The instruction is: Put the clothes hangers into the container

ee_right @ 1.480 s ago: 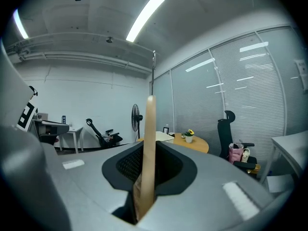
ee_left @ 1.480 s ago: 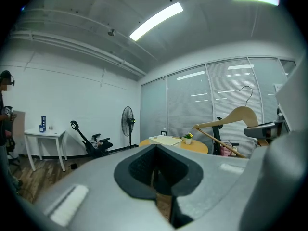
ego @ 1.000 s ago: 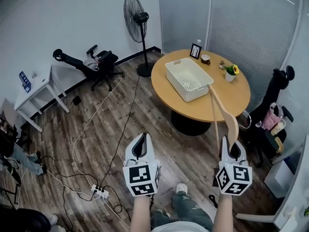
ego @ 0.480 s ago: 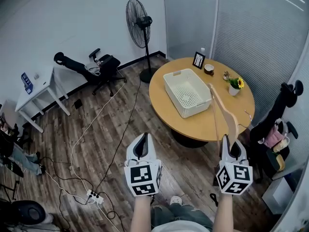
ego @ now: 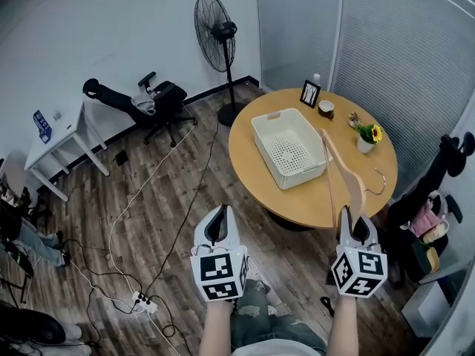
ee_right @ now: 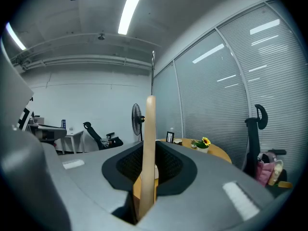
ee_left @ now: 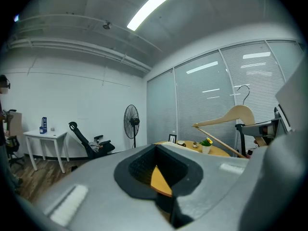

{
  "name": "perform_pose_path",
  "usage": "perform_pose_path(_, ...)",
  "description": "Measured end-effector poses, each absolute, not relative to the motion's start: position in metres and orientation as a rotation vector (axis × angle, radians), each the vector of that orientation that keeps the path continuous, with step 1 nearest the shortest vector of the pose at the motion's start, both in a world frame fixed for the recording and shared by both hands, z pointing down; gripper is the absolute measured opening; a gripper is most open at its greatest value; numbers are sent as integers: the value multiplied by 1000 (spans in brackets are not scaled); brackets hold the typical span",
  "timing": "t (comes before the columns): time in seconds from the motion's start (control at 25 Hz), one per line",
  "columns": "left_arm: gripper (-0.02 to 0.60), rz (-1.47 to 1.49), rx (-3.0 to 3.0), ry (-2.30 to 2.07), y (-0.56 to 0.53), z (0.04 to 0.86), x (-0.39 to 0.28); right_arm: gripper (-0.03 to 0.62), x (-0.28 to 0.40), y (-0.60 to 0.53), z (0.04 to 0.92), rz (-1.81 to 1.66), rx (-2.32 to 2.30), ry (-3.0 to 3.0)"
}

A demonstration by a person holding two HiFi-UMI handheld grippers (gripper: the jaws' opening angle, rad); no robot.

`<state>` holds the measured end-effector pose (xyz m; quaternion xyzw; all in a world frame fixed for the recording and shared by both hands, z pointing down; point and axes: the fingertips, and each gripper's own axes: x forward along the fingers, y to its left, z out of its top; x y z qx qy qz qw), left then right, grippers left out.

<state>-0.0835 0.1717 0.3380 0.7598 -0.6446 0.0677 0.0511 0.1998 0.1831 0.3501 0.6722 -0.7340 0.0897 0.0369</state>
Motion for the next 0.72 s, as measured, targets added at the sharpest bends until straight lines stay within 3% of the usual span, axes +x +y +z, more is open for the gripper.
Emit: perform_pose_path(0.72,0,224,2342,-1918,11,351,-86,78,193,35,365,300,2090,-2220)
